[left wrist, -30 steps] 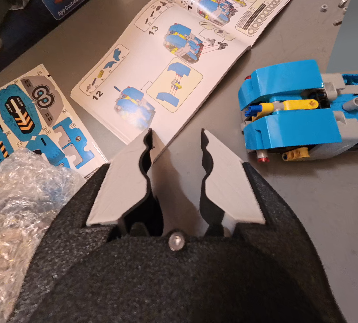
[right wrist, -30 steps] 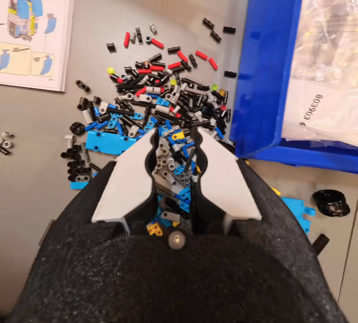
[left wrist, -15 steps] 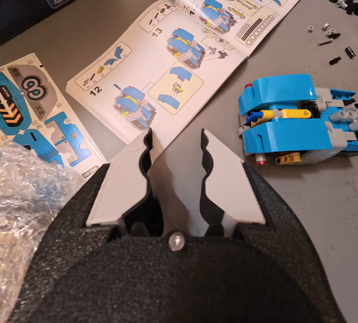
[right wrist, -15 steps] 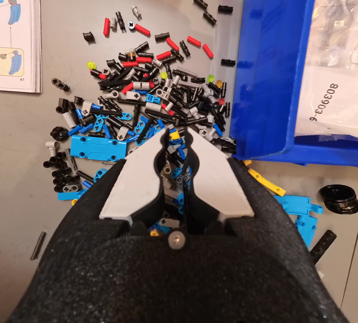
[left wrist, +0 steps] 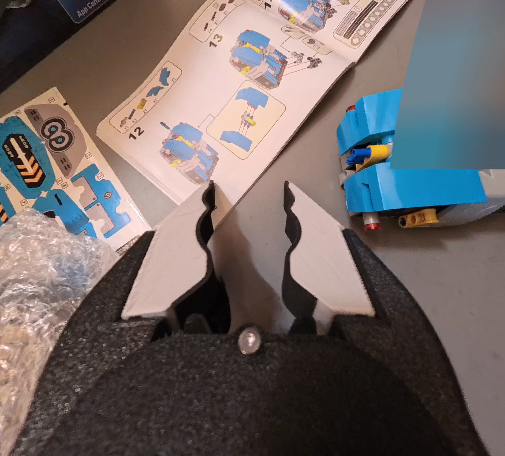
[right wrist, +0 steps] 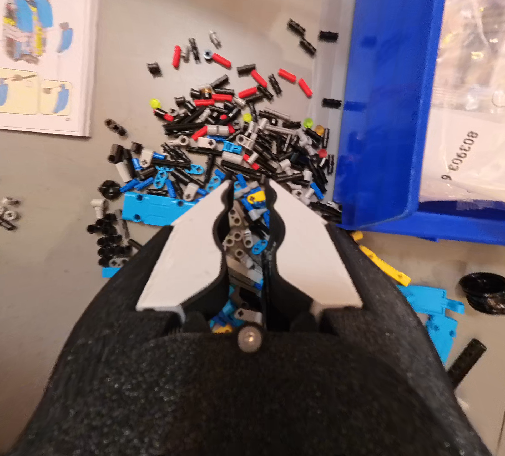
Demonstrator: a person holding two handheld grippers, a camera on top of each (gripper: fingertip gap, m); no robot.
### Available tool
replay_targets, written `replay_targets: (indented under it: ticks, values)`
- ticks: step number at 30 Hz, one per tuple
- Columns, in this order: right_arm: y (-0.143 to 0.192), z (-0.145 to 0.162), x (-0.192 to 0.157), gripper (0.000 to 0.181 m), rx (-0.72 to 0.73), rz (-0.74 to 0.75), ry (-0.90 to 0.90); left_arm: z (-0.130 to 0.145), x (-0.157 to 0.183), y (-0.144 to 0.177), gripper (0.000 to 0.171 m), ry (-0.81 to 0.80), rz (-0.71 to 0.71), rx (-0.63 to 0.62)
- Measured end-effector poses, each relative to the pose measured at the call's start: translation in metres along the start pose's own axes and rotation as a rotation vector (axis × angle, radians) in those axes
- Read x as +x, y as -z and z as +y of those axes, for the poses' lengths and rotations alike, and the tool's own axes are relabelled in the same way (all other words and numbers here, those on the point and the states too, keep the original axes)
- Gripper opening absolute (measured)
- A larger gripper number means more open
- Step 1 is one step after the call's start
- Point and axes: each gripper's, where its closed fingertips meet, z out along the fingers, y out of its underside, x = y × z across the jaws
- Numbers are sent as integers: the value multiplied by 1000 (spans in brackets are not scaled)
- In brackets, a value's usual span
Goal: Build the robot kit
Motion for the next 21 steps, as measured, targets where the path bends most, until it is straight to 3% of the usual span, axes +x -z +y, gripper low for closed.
replay_targets:
  ticks: [3,9,12,21]
  values:
    - [3,-6,-15,30,36,-77,10,-1,0,0,50,-24,-20,4]
    - [1,-8,-20,38,49,-91,35,-1,0,1,50,-17,-19,6]
    - [-3,-7,-23,52,39,-104,42,-1,-2,1,50,-30,-41,7]
    - [-7,-7,-17,53,35,-53,53,-1,-2,1,51,-26,-39,8]
